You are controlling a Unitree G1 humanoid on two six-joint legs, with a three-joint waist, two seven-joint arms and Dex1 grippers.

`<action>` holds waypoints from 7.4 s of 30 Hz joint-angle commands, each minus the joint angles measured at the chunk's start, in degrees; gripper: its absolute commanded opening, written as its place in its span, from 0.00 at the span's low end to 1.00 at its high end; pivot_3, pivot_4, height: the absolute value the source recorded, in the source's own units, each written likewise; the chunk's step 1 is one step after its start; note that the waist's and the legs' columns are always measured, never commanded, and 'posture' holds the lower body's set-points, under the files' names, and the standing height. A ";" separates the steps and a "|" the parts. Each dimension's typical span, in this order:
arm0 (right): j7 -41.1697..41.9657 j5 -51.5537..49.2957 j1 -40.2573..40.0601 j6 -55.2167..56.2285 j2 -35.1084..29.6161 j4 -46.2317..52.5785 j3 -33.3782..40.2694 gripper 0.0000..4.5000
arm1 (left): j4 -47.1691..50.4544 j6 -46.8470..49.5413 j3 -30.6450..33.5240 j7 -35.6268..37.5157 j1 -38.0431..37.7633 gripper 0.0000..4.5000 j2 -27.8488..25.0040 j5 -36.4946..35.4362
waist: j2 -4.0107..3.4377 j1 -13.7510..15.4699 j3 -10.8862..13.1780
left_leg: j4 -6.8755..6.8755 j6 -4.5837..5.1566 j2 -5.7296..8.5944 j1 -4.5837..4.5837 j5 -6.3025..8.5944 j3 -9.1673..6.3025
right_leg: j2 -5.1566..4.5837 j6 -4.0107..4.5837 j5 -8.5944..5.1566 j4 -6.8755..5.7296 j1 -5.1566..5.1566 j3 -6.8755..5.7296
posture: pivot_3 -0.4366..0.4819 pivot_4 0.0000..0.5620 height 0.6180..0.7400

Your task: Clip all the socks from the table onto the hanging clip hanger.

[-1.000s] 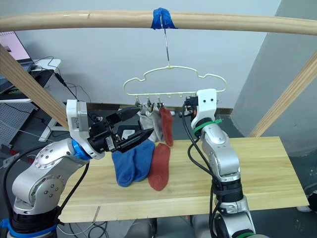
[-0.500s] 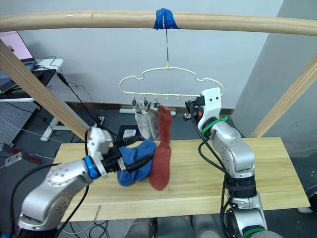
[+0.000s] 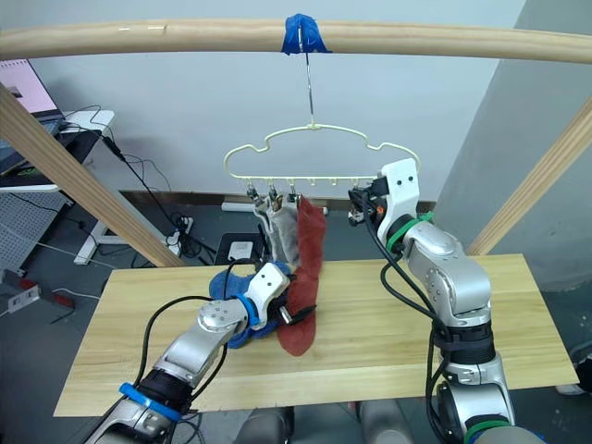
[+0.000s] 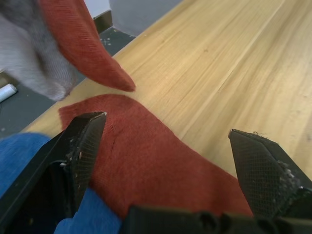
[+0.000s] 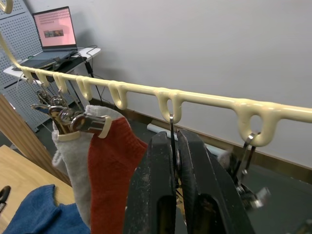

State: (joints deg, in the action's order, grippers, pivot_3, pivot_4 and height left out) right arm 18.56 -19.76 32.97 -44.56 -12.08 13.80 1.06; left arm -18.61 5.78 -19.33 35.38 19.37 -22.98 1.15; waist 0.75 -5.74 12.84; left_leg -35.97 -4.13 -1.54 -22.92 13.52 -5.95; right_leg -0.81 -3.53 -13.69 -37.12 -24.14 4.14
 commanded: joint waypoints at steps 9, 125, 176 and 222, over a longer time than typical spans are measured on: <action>-1.99 -1.08 -0.52 -1.48 0.30 3.16 1.34 0.00 | -17.50 -15.50 -5.01 4.51 6.12 1.00 1.36 9.41 | 0.00 -0.74 0.00 | -0.02 0.00 0.01 0.02 0.00 -0.01 | 0.00 -0.26 -0.13 0.00 0.03 0.00 | 0.27 0.42 1.00; -1.80 -39.38 8.40 -33.56 -1.71 -1.71 21.81 0.00 | 20.91 9.04 12.56 18.53 3.46 0.00 7.60 -24.89 | -0.20 -2.46 -0.06 | -0.08 0.08 0.02 0.01 -0.04 -0.05 | 0.03 0.00 0.07 -0.18 0.04 -0.01 | 0.29 0.31 1.00; -5.09 -50.01 3.14 -29.56 -8.47 -0.41 17.57 0.76 | 19.92 10.09 12.62 19.06 6.06 0.00 7.85 -25.98 | -0.21 -2.41 -0.09 | -0.18 0.11 0.03 0.02 -0.07 -0.04 | 0.05 0.00 0.07 -0.32 0.04 0.01 | 0.29 0.30 1.00; -17.59 6.27 -13.66 13.95 2.01 12.57 -9.45 0.44 | 49.99 24.50 24.84 11.73 -9.20 1.00 -9.13 -42.08 | -0.13 -2.19 0.01 | -0.13 0.14 -0.16 0.19 -0.09 0.00 | 0.23 -0.15 -0.21 -0.58 -0.07 0.12 | 0.34 0.38 1.00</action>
State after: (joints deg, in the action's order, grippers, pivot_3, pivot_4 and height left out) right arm 0.46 -14.68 17.96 -32.72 -10.40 25.76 -8.18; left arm 29.24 30.79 4.78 47.78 9.71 -32.22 -40.06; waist 0.62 -7.93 12.84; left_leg -36.09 -3.99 -1.70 -22.73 13.43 -5.95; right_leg -0.58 -3.67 -13.90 -37.70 -24.21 4.26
